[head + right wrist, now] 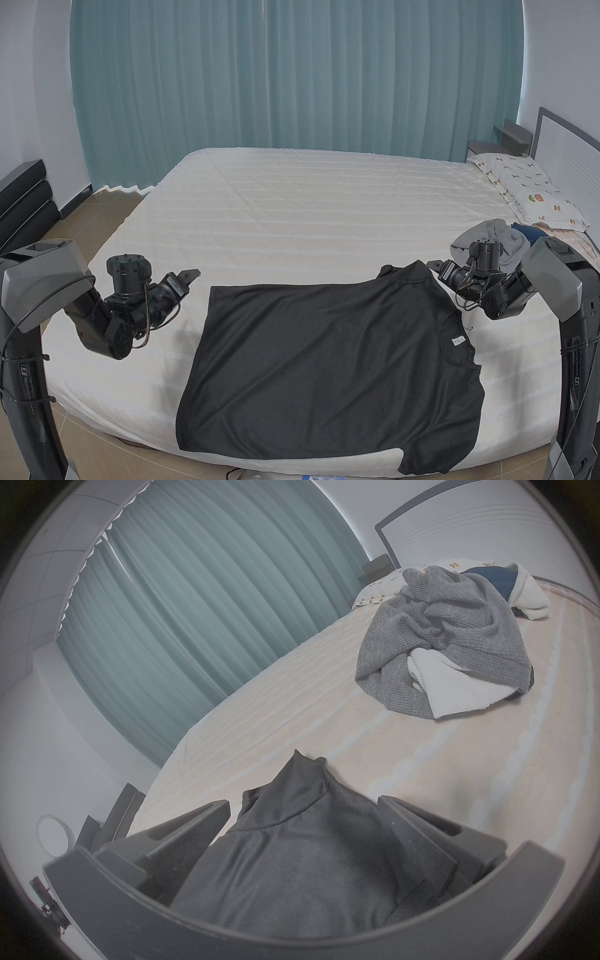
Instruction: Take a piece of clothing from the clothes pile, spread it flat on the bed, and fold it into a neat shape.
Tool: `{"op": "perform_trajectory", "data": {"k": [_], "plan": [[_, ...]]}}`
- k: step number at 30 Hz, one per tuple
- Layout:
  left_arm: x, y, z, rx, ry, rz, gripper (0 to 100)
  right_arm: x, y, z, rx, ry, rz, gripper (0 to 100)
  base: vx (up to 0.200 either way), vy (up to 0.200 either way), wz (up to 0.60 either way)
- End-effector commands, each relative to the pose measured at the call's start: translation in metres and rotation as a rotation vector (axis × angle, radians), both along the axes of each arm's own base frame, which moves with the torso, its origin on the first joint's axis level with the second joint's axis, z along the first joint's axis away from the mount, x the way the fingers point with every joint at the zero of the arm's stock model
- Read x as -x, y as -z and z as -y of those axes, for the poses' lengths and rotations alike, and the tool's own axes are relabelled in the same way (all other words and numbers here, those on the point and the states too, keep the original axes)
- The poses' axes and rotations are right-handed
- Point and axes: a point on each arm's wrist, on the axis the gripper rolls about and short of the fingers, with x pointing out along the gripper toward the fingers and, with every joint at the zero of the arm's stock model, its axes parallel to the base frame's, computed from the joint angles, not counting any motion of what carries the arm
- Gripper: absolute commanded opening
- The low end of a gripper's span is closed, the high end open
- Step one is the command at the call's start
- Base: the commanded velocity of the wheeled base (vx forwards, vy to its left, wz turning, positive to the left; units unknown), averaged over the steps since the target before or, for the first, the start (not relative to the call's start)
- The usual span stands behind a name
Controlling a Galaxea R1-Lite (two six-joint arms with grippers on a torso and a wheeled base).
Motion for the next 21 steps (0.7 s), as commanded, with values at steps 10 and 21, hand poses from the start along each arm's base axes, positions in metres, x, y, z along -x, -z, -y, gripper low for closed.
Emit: {"op": "perform_trajectory", "data": {"k": [10, 21], "plan": [[-0.071, 0.077, 0.034, -0.01, 0.052, -0.073, 100, 0.006, 0.013, 0.003, -0.01, 0.002, -0.016, 100, 0.0, 0.0, 0.0], [-0.085, 0.087, 0.038, -0.069, -0.019, -0.029, 100, 0.006, 0.018, 0.01, -0.04, 0.026, 0.006, 100, 0.0, 0.0, 0.0]]}}
